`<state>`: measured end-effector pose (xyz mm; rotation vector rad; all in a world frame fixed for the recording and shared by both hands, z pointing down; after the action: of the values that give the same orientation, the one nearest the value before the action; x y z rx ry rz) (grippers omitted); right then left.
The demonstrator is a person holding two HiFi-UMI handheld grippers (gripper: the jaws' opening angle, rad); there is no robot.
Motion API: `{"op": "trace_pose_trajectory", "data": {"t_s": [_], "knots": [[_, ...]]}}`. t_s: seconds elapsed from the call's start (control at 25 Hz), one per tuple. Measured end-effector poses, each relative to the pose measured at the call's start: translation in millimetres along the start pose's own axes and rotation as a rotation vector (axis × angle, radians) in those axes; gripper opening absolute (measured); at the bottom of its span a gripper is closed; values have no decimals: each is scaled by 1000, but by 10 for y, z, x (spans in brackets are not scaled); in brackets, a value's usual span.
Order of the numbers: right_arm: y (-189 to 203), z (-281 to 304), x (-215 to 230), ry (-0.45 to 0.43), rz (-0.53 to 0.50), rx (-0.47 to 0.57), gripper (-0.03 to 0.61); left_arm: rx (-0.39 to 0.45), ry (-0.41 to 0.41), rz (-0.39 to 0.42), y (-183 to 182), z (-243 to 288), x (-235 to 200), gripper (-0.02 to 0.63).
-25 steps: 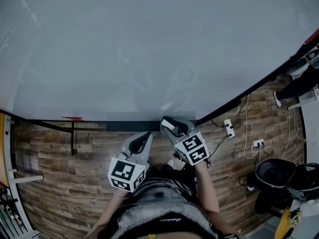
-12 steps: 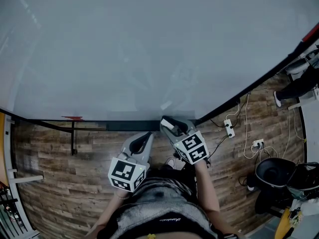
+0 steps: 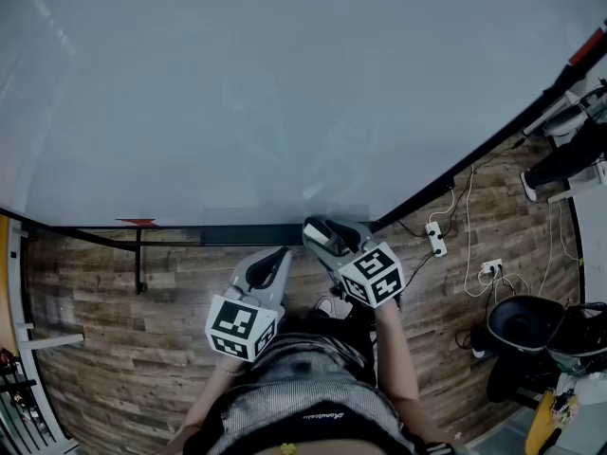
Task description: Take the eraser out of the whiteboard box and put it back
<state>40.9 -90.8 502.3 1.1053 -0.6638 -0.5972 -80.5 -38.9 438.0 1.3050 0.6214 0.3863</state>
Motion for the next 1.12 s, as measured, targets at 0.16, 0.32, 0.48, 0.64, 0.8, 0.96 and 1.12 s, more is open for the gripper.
{"op": "trace_pose_trajectory", "data": {"t_s": [0.16,0.32,0.48,0.64,0.8,0.96,1.12], "knots": [[-58,-65,20,-5,-1,22,247,-5,6,3,23,8,35,2],[-89,-129,27,-11,-25,20,250,-7,10,3,38,2,64,2],[-88,-180,14,-8,-51,1,250,-10,13,1,44,-24,91,2],[-77,-219,19,-1,-54,-2,250,-11,22,1,60,-16,133,2],[-72,-247,13,5,-50,6,250,-17,26,2,77,-20,165,2],[-54,-270,-1,8,-51,3,250,-23,27,1,92,-37,189,2],[-14,-296,-2,9,-61,-15,250,-24,25,1,101,-41,207,2]]}}
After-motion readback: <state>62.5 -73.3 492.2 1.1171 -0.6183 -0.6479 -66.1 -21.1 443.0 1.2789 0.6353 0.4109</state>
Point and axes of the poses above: the fingertips, and each gripper's own axes: z forward along the fingers, x to its right, y out of its underside, the point moved 5 cm from there along -z, backward along the fingers, and after that the axes turned 12 degrees about x, right-handed, at the moved point
